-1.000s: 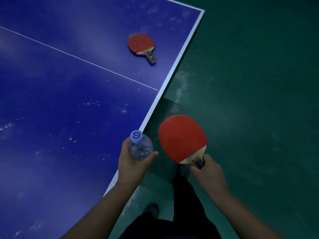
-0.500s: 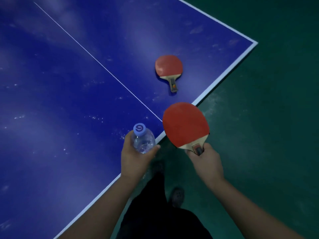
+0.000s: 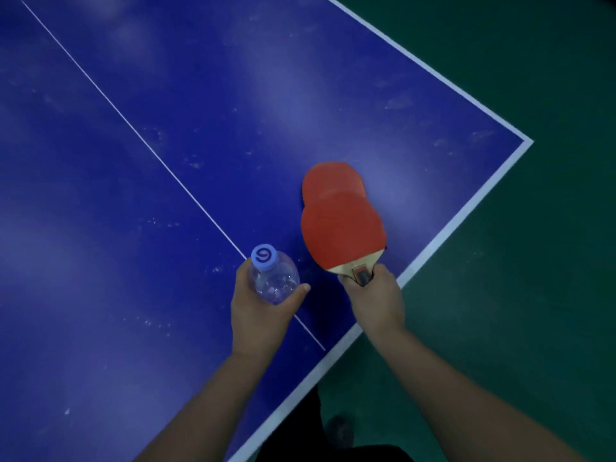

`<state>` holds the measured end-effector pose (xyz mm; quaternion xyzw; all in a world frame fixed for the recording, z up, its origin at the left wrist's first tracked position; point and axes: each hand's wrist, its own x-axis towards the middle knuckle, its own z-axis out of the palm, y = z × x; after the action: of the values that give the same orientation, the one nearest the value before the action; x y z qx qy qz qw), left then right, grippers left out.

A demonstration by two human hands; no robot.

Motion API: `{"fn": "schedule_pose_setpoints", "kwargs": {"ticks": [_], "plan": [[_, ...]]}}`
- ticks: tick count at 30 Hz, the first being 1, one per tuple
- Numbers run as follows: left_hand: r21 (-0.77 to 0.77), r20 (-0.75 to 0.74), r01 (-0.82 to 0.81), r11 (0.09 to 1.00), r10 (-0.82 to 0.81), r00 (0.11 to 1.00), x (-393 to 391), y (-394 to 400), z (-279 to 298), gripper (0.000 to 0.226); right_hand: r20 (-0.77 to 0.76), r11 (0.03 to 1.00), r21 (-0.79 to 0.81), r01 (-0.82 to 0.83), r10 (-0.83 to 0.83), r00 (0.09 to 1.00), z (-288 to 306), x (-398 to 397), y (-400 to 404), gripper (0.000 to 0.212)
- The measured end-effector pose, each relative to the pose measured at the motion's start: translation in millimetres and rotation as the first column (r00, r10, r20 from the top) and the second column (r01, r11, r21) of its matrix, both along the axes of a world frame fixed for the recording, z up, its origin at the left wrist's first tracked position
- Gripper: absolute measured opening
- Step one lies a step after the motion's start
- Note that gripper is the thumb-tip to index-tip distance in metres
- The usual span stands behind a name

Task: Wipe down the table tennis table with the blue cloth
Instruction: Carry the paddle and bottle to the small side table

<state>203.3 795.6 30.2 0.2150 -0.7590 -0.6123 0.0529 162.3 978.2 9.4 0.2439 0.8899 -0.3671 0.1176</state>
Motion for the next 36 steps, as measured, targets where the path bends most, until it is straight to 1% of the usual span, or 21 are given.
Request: {"fn": "schedule_pose_setpoints", "kwargs": {"ticks": [4,10,17,21,24,28,33,36], "plan": [[0.006,0.009,-0.014,1.0,0.014,1.0,-34.8,-5.6,-9.4,0.068,0.027,0.999,0.052,-0.005,0.004,1.0,-14.4,-53.1,-16.7,0.044],[0.035,0.027,-0.052,0.998,0.051,0.998,-59.6,-12.0,-16.4,0.068,0.059,0.993,0.122,0.001,-0.008,0.998,-26.7,-102.8,-29.0,0.05],[0.027,0.05,-0.068,0.997,0.067,0.997,-64.0,-18.0,-17.7,0.076,0.083,0.995,0.095,0.032,-0.04,0.996,-30.8,-109.1,-30.0,0.053],[0.027,0.053,-0.068,0.997,0.067,0.996,-65.2,-20.0,-17.0,0.073,0.142,0.996,0.086,0.027,-0.039,0.989,-32.6,-105.6,-30.7,0.052],[0.046,0.052,-0.062,0.997,0.06,0.997,-65.6,-20.7,-17.3,0.073,0.211,0.992,0.127,-0.007,-0.02,0.977,-33.1,-108.9,-30.9,0.053],[0.056,0.035,-0.051,0.997,0.049,0.998,-67.8,-16.0,-17.9,0.068,0.272,0.99,0.131,-0.054,0.017,0.962,-30.9,-113.1,-25.9,0.041],[0.03,0.018,-0.001,1.0,0.0,1.0,-68.7,-4.3,-17.0,0.067,0.196,0.997,0.065,-0.038,0.024,0.98,-25.8,-93.5,-2.0,0.031],[0.021,0.014,0.055,0.998,-0.056,0.998,-65.8,8.8,-13.7,0.068,0.163,1.0,0.013,0.015,-0.017,0.986,-18.4,-66.1,21.8,0.027]]}}
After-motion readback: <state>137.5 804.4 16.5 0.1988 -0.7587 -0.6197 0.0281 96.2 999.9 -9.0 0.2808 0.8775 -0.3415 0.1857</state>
